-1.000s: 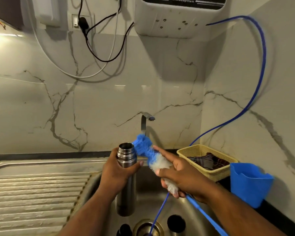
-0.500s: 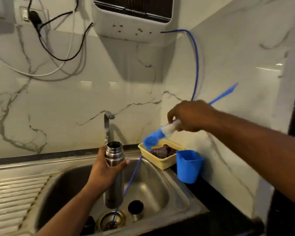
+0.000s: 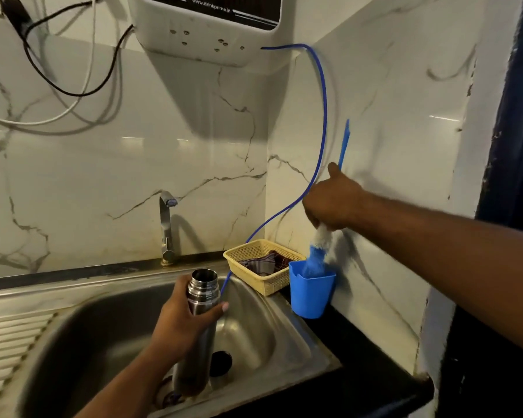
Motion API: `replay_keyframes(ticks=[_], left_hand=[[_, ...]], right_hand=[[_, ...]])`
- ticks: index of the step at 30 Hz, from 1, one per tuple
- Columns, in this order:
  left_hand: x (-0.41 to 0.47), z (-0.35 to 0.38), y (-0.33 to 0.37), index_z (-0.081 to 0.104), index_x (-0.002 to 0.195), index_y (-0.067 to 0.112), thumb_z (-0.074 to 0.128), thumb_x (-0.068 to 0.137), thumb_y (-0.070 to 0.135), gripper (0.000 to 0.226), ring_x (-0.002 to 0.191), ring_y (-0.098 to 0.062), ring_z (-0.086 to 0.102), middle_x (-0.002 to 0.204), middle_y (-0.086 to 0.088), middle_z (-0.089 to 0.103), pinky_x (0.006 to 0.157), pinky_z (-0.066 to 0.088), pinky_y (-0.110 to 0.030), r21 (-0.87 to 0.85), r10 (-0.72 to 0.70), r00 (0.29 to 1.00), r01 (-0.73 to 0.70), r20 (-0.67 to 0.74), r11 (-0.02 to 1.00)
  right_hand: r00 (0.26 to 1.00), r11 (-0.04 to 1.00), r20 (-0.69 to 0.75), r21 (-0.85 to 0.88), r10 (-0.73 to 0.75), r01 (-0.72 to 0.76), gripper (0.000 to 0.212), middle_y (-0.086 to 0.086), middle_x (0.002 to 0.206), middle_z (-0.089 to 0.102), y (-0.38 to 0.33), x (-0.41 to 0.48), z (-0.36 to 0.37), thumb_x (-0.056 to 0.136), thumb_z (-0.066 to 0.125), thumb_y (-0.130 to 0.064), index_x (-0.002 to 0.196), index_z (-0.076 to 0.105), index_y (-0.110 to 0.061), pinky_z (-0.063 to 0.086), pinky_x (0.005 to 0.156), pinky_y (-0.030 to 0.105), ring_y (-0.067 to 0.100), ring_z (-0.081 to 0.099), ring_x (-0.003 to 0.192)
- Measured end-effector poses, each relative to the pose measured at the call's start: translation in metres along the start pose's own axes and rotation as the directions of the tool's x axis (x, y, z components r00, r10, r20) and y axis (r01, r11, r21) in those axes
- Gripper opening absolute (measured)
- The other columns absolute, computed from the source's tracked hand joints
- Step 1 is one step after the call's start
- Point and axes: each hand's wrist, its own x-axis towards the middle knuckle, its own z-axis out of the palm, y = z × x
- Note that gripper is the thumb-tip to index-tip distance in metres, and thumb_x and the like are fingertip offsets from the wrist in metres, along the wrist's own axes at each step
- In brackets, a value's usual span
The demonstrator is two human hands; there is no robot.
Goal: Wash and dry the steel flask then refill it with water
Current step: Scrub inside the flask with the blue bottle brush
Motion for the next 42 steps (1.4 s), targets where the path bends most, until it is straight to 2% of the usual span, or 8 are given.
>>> replay_keyframes(ticks=[7, 11, 20, 27, 31, 33, 37, 42], left_hand=[[0.004, -0.005, -0.005, 0.046, 0.131, 0.028, 0.088, 0.072, 0.027, 0.072, 0.096, -0.004, 0.061, 0.112, 0.008, 0.064, 0.073, 0.046, -0.019, 0.008, -0.006, 1.0, 0.006, 0.022, 1.0], [0.007, -0.006, -0.006, 0.044, 0.126, 0.031, 0.088, 0.071, 0.029, 0.07, 0.093, -0.001, 0.059, 0.107, 0.013, 0.062, 0.071, 0.045, -0.018, 0.023, -0.01, 1.0, 0.009, 0.021, 1.0], [0.005, -0.009, -0.005, 0.046, 0.124, 0.03, 0.088, 0.071, 0.025, 0.068, 0.093, -0.003, 0.06, 0.108, 0.01, 0.064, 0.071, 0.045, -0.018, 0.028, 0.003, 0.999, -0.004, 0.048, 1.0], [0.004, -0.01, -0.005, 0.049, 0.119, 0.03, 0.091, 0.069, 0.026, 0.065, 0.092, -0.005, 0.062, 0.106, 0.009, 0.065, 0.072, 0.046, -0.019, 0.034, 0.014, 0.999, -0.016, 0.048, 0.999], [0.005, -0.016, -0.004, 0.049, 0.12, 0.03, 0.09, 0.07, 0.026, 0.065, 0.094, -0.005, 0.063, 0.107, 0.009, 0.065, 0.071, 0.047, -0.018, 0.016, 0.022, 0.999, -0.023, 0.032, 1.0], [0.004, -0.02, -0.001, 0.051, 0.117, 0.031, 0.09, 0.071, 0.022, 0.061, 0.091, -0.003, 0.063, 0.105, 0.009, 0.067, 0.07, 0.046, -0.016, 0.01, 0.023, 0.999, -0.023, -0.022, 1.0], [0.014, -0.042, 0.006, 0.056, 0.112, 0.026, 0.093, 0.069, 0.019, 0.057, 0.08, 0.001, 0.067, 0.096, 0.005, 0.07, 0.062, 0.049, -0.011, 0.036, 0.049, 0.982, -0.043, -0.18, 0.998], [0.027, -0.09, 0.003, 0.054, 0.107, 0.035, 0.094, 0.066, 0.021, 0.059, 0.084, 0.004, 0.066, 0.092, 0.009, 0.071, 0.066, 0.047, -0.009, 0.162, 0.14, 0.954, -0.099, -0.264, 0.982]], right_hand=[[0.994, 0.997, 0.092, 0.058, -0.061, 0.056, 0.024, 0.001, 0.117, 0.069, -0.029, 0.013, 0.023, 0.093, 0.071, -0.024, 0.116, 0.067, -0.021, 0.013, 0.119, 0.06, 0.022, 0.062, 0.114], [0.994, 0.996, 0.086, 0.055, -0.074, 0.069, 0.027, 0.002, 0.119, 0.069, -0.019, 0.017, 0.02, 0.091, 0.073, -0.023, 0.117, 0.068, -0.021, 0.017, 0.118, 0.059, 0.022, 0.061, 0.116], [0.995, 0.998, 0.099, 0.056, 0.022, -0.028, 0.042, -0.004, 0.122, 0.064, 0.024, 0.015, -0.015, 0.083, 0.082, -0.035, 0.122, 0.066, -0.033, 0.028, 0.11, 0.055, 0.019, 0.057, 0.118], [0.991, 0.994, 0.084, -0.028, 0.103, -0.101, 0.036, 0.0, 0.122, 0.065, 0.018, 0.005, -0.023, 0.092, 0.072, -0.03, 0.126, 0.061, -0.024, 0.03, 0.109, 0.054, 0.022, 0.06, 0.112], [0.974, 0.965, 0.095, 0.145, 0.205, -0.218, 0.04, -0.001, 0.128, 0.062, 0.038, 0.004, -0.05, 0.093, 0.068, -0.039, 0.13, 0.057, -0.029, 0.034, 0.108, 0.055, 0.024, 0.058, 0.119], [0.972, 0.906, 0.088, 0.352, 0.218, -0.235, 0.041, -0.002, 0.13, 0.062, 0.047, 0.003, -0.06, 0.092, 0.068, -0.045, 0.129, 0.061, -0.03, 0.041, 0.105, 0.052, 0.024, 0.057, 0.12], [0.985, 0.703, -0.023, 0.703, 0.173, -0.107, 0.039, 0.003, 0.126, 0.067, 0.032, 0.003, -0.073, 0.091, 0.071, -0.043, 0.123, 0.071, -0.021, 0.05, 0.098, 0.035, 0.023, 0.062, 0.114], [0.985, 0.192, -0.023, 0.981, 0.171, -0.01, 0.027, -0.004, 0.093, 0.074, -0.032, 0.003, -0.063, 0.085, 0.081, -0.037, 0.106, 0.075, -0.021, 0.054, 0.077, 0.028, 0.014, 0.07, 0.087]])
